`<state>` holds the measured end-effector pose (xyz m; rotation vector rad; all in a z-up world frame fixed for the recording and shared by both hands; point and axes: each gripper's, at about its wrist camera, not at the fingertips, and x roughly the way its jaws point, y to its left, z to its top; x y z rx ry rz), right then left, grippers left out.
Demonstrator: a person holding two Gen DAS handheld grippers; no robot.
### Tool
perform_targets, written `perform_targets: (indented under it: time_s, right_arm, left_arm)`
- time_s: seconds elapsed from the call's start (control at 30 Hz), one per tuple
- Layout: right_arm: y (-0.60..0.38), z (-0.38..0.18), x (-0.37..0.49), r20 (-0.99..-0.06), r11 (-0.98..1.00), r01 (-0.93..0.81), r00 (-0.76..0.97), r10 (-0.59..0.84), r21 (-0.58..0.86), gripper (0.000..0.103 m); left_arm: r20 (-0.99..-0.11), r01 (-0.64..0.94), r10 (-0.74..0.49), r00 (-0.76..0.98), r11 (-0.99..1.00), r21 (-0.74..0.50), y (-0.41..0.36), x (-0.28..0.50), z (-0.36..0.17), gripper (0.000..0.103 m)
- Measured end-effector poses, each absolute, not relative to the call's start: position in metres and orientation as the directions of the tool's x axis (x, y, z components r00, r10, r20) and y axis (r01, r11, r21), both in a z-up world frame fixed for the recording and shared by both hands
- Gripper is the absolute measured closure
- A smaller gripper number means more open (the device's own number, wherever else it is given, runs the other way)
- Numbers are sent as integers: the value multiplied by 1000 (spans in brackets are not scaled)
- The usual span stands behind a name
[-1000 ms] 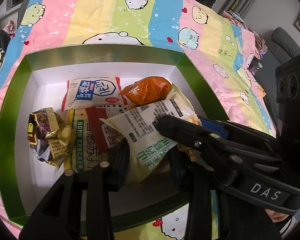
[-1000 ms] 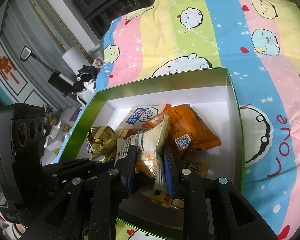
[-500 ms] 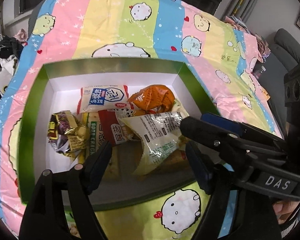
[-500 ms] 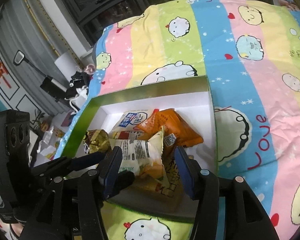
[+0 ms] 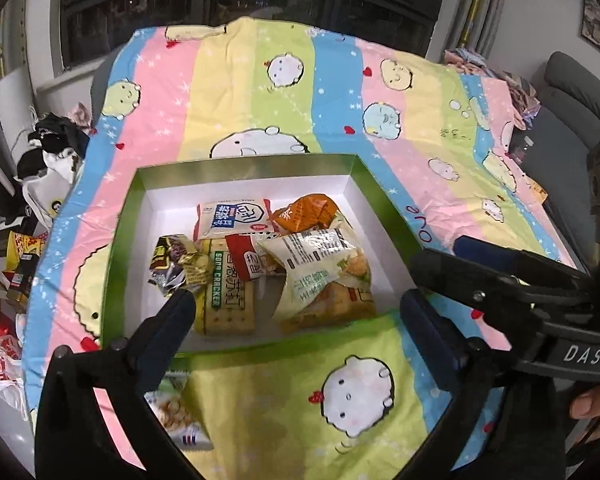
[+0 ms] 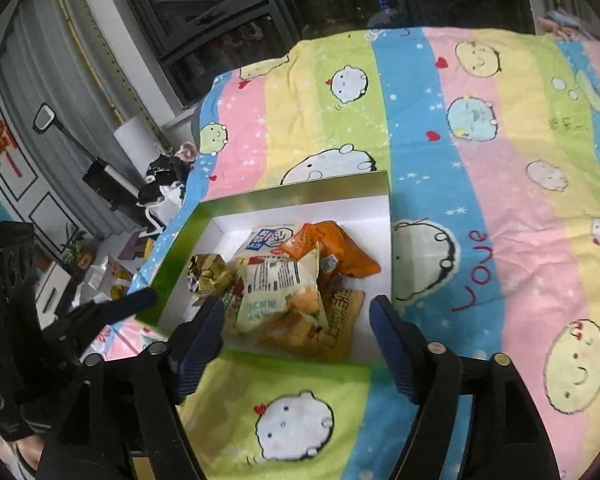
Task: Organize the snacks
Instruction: 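Withdraw the right gripper toward the white Duoqu snack bag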
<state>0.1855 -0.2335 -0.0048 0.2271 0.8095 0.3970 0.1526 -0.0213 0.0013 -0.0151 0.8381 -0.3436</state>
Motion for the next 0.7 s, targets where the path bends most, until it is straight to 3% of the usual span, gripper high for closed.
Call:
perform_targets:
  time_s: [0.23,0.7]
  right_arm:
    - [-240,10,148,-641,914,-271,652,404,301,22]
    - [-241,16,93,-635,905,-301,646,425,300,22]
  left_arm:
    - [-704,269,-277,654,955,-126,-15,119,12,1]
    - [-684,163,-263,680,964,-209,20,67,24,1]
